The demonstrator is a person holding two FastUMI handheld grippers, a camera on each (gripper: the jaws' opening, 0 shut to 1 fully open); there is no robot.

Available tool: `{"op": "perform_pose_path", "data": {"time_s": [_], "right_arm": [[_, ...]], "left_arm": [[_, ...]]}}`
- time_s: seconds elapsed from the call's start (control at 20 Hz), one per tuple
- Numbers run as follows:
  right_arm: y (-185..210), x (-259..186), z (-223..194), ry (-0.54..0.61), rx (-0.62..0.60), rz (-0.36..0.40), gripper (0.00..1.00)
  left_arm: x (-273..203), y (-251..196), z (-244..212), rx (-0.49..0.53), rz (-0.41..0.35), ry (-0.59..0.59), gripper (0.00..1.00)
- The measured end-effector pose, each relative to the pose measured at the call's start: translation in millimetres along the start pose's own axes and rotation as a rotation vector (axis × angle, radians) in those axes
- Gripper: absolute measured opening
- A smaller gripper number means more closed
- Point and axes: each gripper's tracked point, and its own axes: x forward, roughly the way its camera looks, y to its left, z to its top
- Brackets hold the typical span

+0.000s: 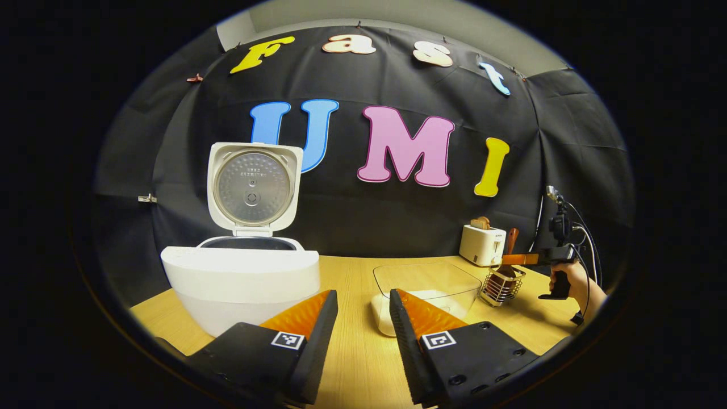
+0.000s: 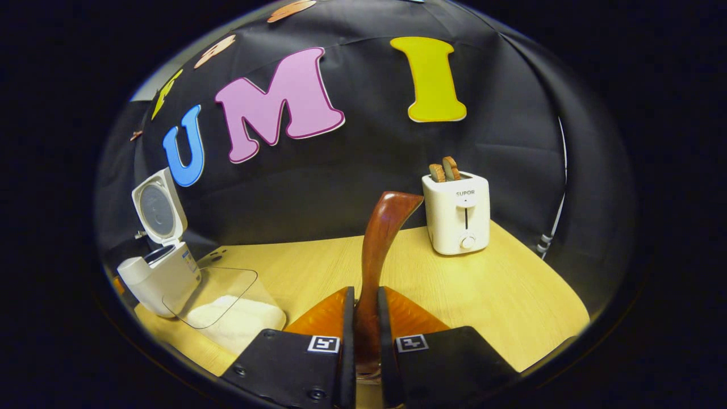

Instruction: Close the left gripper, press the button to open the rice cooker; take a wooden spoon from the chopstick holder with the right hand, scoop a spoonful of rice and pour it into the rice cooker, then put the wooden spoon back into the chopstick holder.

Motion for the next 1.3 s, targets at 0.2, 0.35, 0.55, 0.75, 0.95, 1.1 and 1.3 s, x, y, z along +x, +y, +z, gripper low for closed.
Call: {"op": "perform_pose_path", "data": {"time_s": [0.2,0.35,0.55,0.75,0.95,1.1,1.3], "right_arm": [[5,-6,10,-0.022,0.004,0.020,0.17],[6,-18,31,-0.084,0.005,0.026,0.17],[13,-29,64,-0.171,-0.011,0.024,0.17],[31,-32,89,-0.218,-0.034,0.051,0.17],[71,-32,113,-0.271,-0.056,0.111,0.17],[116,-29,119,-0.285,-0.078,0.190,0.17],[178,-7,102,-0.245,-0.149,0.270,0.17]], "left_arm": [[-2,2,1,0.003,0.003,-0.006,0.61],[-4,1,2,-0.005,0.000,-0.009,0.61],[-5,1,1,-0.009,-0.005,-0.012,0.61],[-8,3,0,-0.018,-0.008,-0.013,0.61],[-9,6,-4,-0.029,-0.009,-0.008,0.61],[-13,9,-6,-0.034,-0.015,-0.015,0.71],[-15,19,-8,-0.029,0.003,-0.024,0.87]]}}
